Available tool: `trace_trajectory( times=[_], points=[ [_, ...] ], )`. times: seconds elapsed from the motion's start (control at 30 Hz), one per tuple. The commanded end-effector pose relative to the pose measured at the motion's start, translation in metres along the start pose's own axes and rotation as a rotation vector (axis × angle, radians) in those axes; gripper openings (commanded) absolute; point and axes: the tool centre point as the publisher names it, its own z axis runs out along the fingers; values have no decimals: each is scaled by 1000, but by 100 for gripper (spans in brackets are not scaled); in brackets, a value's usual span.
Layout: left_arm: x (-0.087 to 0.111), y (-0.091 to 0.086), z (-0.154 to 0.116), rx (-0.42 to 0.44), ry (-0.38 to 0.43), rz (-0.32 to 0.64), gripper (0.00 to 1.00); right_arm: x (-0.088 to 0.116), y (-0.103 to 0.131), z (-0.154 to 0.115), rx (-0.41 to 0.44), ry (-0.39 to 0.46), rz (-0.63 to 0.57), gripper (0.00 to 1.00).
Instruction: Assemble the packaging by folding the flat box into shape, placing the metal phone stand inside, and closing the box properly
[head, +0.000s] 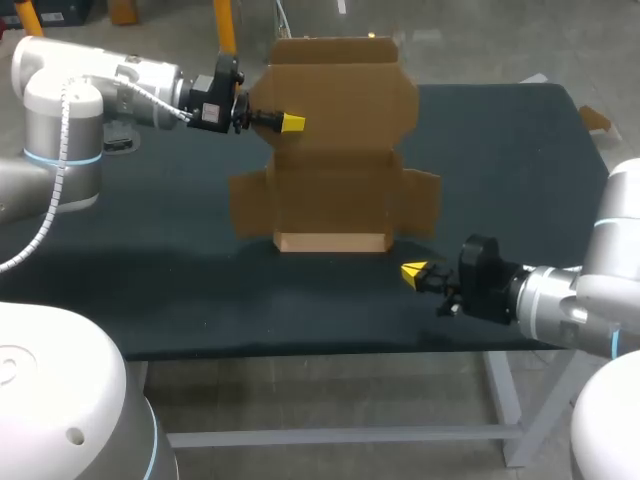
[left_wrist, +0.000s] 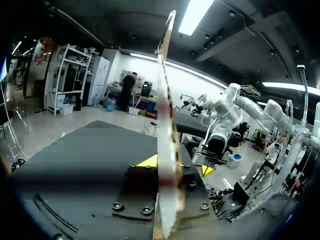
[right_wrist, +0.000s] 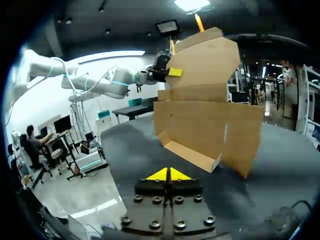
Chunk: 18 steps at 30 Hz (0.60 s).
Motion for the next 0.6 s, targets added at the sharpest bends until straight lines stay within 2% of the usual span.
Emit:
trace_trajectory(
  times=[0.03, 0.33, 0.6],
  points=[
    [0, 1, -1, 0, 1, 0, 0, 1, -1, 1, -3, -7, -2, 0],
    [0, 1, -1, 0, 1, 0, 0, 13, -6, 41, -52, -40, -50, 0],
    [0, 1, -1, 0, 1, 0, 0, 16, -6, 79, -36, -81, -52, 0]
  ],
)
